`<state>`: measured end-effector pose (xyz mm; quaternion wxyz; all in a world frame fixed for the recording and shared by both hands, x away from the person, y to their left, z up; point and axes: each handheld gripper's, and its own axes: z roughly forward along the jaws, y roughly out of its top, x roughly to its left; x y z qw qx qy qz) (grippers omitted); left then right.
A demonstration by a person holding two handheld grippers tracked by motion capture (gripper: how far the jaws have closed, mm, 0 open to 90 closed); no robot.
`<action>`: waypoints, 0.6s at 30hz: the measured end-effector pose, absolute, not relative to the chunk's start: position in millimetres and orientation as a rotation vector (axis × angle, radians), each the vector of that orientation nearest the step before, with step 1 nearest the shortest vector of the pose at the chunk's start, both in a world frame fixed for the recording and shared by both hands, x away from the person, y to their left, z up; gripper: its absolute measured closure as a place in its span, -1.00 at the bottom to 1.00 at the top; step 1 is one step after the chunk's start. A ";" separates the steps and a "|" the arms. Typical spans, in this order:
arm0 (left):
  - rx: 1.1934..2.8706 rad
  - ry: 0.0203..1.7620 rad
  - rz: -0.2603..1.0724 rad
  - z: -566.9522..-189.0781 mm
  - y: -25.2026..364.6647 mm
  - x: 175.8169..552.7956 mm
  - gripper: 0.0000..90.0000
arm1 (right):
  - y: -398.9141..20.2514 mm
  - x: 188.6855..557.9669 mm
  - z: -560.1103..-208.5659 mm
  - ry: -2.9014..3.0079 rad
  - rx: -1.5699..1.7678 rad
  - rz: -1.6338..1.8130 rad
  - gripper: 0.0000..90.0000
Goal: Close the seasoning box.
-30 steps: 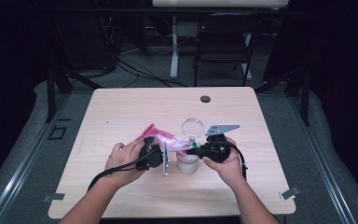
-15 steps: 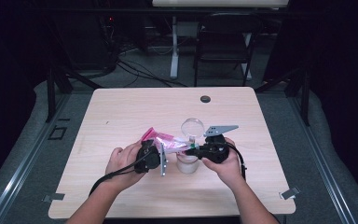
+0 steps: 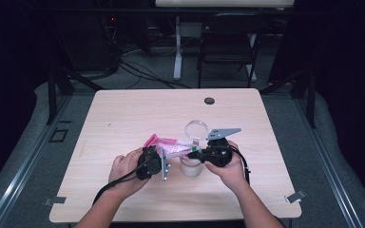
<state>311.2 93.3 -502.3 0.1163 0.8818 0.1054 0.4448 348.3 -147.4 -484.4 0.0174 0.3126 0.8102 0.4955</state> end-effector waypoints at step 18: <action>2.554 0.382 1.203 -517.3 93.4 311.6 0.72 | -146.1 347.7 -483.9 2.517 0.955 1.533 1.00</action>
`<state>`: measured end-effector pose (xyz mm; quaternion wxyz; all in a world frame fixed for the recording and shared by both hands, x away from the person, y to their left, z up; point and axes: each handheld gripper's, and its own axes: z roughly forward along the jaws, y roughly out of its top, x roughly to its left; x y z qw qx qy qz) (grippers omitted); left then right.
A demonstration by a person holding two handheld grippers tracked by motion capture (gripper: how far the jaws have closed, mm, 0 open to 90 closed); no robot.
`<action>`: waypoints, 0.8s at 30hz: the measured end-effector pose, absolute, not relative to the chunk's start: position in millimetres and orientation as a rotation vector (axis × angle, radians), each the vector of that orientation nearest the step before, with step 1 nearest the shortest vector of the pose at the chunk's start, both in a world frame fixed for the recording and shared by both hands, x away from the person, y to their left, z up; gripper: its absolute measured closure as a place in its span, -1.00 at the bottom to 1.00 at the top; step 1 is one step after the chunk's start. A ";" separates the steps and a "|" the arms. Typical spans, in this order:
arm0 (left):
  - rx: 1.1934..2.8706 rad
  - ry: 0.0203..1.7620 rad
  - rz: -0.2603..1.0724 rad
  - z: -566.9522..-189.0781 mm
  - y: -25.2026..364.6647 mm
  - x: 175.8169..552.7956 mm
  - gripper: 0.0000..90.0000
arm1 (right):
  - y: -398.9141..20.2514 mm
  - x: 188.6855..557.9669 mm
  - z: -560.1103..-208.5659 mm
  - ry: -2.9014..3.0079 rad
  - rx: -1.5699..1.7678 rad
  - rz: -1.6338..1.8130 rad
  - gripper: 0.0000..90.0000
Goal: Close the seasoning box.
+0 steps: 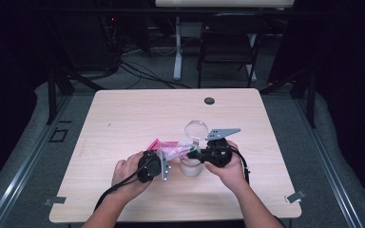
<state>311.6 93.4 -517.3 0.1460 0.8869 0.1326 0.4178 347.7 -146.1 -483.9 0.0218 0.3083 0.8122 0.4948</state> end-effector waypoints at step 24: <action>2.541 0.500 0.983 -535.0 98.2 316.9 0.74 | -149.3 348.1 -479.5 2.463 0.964 1.621 0.60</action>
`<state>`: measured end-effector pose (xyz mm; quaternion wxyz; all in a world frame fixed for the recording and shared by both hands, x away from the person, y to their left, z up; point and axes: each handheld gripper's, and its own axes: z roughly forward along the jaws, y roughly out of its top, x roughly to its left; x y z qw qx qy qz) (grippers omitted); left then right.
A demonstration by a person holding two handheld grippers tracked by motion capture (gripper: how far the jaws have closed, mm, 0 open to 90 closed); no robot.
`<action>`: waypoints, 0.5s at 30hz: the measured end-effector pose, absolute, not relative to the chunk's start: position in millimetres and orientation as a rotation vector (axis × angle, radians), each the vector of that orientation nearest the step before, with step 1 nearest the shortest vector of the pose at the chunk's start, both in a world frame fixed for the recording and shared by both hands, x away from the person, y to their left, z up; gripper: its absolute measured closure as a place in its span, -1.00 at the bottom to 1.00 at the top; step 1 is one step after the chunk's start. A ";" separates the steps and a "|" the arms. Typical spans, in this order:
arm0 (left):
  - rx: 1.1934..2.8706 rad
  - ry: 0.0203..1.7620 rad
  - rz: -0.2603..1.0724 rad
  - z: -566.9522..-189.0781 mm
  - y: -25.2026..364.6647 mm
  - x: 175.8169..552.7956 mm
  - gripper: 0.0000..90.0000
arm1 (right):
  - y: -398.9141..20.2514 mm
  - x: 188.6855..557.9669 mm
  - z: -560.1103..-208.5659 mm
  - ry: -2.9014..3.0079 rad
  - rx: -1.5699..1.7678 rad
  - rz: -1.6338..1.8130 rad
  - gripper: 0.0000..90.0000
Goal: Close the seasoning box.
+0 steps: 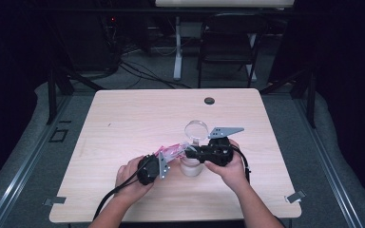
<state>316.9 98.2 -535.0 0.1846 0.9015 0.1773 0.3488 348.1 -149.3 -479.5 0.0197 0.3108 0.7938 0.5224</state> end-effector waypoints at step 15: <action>2.447 0.609 0.821 -544.3 107.3 322.4 0.79 | -150.1 348.4 -478.6 2.438 0.976 1.633 0.41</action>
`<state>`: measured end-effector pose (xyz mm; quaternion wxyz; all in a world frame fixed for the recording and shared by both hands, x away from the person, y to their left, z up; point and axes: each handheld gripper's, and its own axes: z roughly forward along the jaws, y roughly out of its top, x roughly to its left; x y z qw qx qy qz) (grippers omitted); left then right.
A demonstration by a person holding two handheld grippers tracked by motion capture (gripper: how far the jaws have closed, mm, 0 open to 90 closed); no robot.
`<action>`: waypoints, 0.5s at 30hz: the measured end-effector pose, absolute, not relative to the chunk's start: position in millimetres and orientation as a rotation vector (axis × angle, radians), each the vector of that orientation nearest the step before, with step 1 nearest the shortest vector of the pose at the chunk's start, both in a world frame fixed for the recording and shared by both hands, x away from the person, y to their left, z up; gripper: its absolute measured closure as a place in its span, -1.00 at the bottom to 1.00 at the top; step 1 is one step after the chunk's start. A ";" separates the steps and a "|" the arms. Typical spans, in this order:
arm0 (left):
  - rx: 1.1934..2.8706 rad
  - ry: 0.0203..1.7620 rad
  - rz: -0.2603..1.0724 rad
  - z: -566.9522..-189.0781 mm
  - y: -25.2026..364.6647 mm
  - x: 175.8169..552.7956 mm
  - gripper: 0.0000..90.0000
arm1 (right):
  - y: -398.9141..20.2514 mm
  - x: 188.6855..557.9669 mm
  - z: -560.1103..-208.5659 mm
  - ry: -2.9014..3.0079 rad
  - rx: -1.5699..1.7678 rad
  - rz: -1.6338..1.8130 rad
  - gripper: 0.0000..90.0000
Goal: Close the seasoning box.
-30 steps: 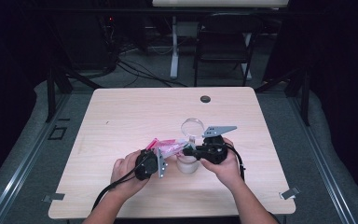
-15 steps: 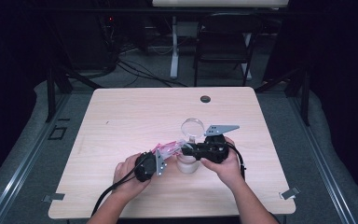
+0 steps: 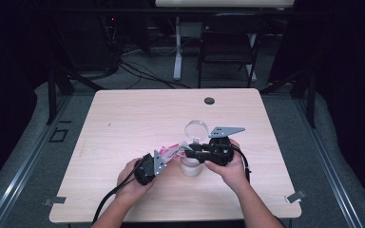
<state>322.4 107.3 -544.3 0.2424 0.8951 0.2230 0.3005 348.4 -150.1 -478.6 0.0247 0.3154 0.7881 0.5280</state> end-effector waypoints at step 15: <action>2.305 0.774 0.635 -546.8 129.0 333.2 0.84 | -152.4 346.0 -474.4 2.371 0.961 1.696 0.25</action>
